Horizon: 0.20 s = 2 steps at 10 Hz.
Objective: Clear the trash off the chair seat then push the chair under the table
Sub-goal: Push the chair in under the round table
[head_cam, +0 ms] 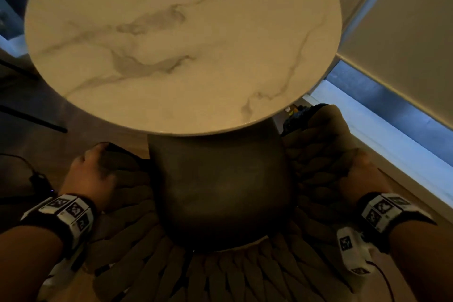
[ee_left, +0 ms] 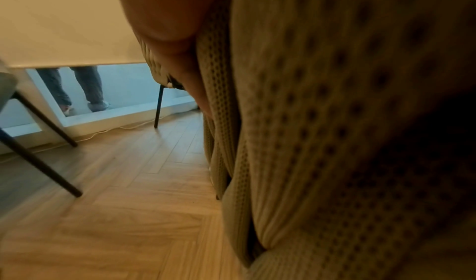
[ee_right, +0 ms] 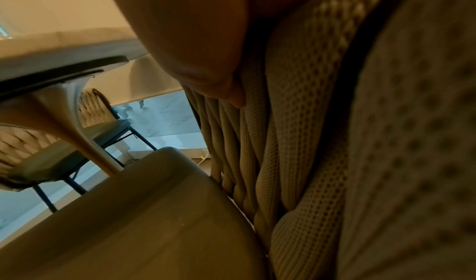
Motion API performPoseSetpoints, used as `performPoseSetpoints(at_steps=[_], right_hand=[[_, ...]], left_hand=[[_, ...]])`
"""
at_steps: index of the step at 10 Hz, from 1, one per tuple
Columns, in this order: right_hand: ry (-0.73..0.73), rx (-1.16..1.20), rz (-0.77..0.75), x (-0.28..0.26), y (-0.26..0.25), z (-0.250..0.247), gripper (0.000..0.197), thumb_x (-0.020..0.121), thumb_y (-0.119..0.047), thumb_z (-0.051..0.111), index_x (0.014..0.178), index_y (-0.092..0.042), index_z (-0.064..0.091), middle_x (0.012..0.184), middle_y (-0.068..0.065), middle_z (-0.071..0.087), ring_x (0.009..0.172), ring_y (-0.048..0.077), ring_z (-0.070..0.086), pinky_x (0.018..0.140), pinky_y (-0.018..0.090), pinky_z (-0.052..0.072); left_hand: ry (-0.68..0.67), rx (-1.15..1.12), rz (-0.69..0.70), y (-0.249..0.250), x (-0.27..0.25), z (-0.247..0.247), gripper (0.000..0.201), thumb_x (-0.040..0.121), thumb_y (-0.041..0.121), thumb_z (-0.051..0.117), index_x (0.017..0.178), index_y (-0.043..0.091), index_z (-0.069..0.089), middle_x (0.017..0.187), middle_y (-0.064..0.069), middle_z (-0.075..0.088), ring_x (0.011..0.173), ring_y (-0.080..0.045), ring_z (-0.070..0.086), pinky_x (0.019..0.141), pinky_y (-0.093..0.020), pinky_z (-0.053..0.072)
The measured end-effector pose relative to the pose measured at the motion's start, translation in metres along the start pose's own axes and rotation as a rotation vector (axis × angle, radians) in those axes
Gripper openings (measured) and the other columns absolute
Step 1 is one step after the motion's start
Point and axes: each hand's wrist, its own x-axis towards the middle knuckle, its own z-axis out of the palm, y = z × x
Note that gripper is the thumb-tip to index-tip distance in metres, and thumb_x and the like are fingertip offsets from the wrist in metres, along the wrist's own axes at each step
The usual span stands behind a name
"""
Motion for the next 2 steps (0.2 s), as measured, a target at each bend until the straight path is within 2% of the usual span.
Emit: performPoseSetpoints(at_steps=[1, 2], right_hand=[[0.006, 0.04, -0.028, 0.001, 0.002, -0.004, 0.075, 0.08, -0.015, 0.059, 0.145, -0.011, 0.023, 0.13, 0.027, 0.052, 0.115, 0.043, 0.055, 0.088, 0.046, 0.048], [-0.116, 0.041, -0.015, -0.005, -0.007, -0.018, 0.087, 0.08, -0.024, 0.063, 0.15, -0.011, 0.013, 0.141, 0.025, 0.045, 0.123, 0.042, 0.05, 0.101, 0.048, 0.045]], left_hand=[[-0.013, 0.036, -0.008, 0.0, -0.001, -0.001, 0.079, 0.078, 0.014, 0.064, 0.144, 0.032, 0.024, 0.132, -0.026, 0.044, 0.114, -0.044, 0.05, 0.095, -0.052, 0.047], [-0.082, 0.116, -0.006, 0.002, 0.006, -0.006, 0.083, 0.076, 0.024, 0.063, 0.147, 0.028, 0.02, 0.14, -0.022, 0.041, 0.123, -0.042, 0.044, 0.101, -0.051, 0.045]])
